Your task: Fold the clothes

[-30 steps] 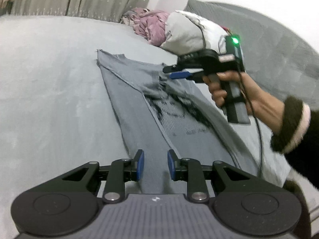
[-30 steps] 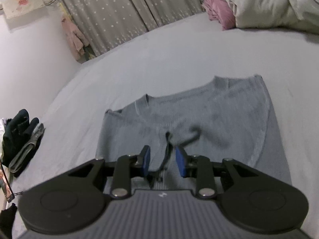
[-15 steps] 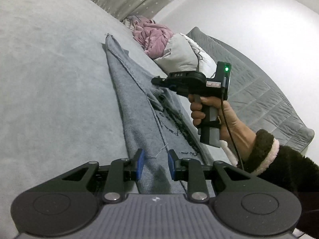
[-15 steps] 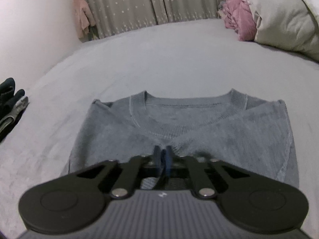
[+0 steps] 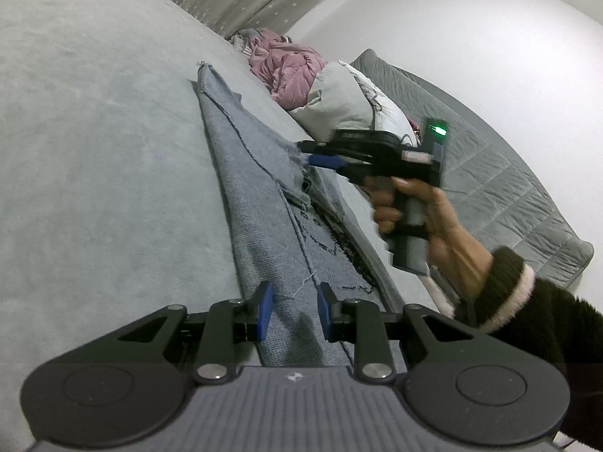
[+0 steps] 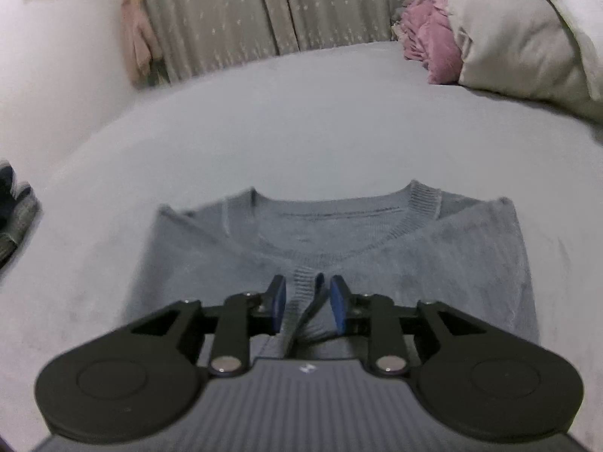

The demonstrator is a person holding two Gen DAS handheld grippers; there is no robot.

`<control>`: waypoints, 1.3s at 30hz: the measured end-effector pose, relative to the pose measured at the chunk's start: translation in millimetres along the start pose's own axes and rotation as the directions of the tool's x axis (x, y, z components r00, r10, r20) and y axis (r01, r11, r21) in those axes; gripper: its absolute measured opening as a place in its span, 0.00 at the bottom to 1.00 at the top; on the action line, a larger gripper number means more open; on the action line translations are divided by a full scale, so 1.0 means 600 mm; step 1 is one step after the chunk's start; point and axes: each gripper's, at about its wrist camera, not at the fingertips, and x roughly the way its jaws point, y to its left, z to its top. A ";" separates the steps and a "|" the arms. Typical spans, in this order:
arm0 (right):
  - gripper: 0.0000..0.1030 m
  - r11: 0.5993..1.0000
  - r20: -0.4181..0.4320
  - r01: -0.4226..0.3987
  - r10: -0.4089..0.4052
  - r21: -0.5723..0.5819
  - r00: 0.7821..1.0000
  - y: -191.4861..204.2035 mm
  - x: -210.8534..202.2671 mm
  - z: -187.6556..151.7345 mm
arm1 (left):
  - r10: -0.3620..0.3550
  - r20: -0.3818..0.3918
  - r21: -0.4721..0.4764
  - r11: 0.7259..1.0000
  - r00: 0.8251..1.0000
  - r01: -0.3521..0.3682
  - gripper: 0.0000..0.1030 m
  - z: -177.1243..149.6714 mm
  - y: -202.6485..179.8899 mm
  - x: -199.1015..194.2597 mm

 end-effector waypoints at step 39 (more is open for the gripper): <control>0.11 0.953 -0.036 -0.002 -0.009 -0.303 0.999 0.009 -0.034 -0.040 | -0.030 0.010 -0.031 0.999 1.000 0.030 0.25 0.005 0.016 0.012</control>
